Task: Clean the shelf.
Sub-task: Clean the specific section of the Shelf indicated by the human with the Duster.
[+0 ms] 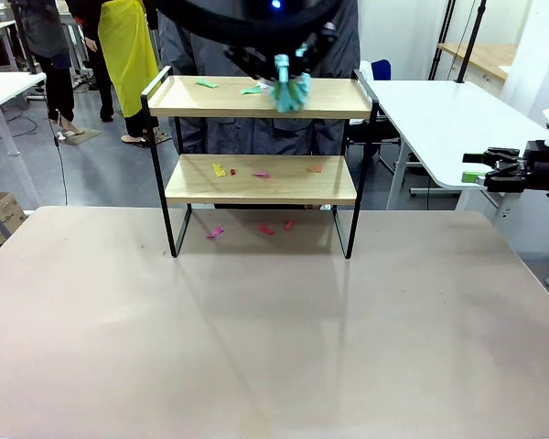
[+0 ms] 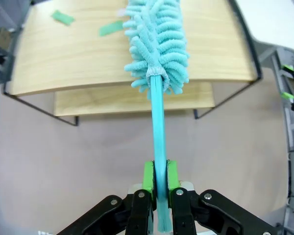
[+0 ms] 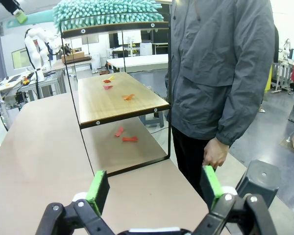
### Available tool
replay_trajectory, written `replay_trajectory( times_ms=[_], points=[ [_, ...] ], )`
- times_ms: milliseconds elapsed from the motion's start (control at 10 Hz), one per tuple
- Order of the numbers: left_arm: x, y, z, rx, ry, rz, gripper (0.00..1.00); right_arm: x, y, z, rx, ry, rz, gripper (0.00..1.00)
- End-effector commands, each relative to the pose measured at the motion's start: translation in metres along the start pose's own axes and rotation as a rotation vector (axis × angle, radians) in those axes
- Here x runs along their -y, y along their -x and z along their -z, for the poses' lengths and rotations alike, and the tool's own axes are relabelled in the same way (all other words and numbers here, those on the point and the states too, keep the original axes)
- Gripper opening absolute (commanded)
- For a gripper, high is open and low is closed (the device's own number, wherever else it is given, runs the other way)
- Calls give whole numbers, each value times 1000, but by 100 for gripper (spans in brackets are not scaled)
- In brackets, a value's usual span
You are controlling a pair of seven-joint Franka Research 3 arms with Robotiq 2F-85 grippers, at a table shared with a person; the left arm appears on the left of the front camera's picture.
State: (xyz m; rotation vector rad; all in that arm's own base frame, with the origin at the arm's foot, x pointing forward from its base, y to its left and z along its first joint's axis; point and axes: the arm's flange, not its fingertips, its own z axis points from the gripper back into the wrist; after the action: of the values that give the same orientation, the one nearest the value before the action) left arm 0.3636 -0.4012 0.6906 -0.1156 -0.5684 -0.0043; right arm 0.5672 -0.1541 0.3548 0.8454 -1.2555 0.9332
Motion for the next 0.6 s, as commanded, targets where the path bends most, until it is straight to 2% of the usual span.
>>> replay_trajectory(
  times_ms=[0, 200, 500],
  points=[
    [-35, -4, -14, -5, -59, -5, 13, -1, -2, 2, 2, -2, -4, 100],
    [-75, -7, -12, 18, -200, 7, 13, -1, -2, 2, 2, -2, -4, 100],
    [-125, -1, -19, 56, -306, 11, 13, -1, -2, 2, 2, -2, -4, 100]
  ],
)
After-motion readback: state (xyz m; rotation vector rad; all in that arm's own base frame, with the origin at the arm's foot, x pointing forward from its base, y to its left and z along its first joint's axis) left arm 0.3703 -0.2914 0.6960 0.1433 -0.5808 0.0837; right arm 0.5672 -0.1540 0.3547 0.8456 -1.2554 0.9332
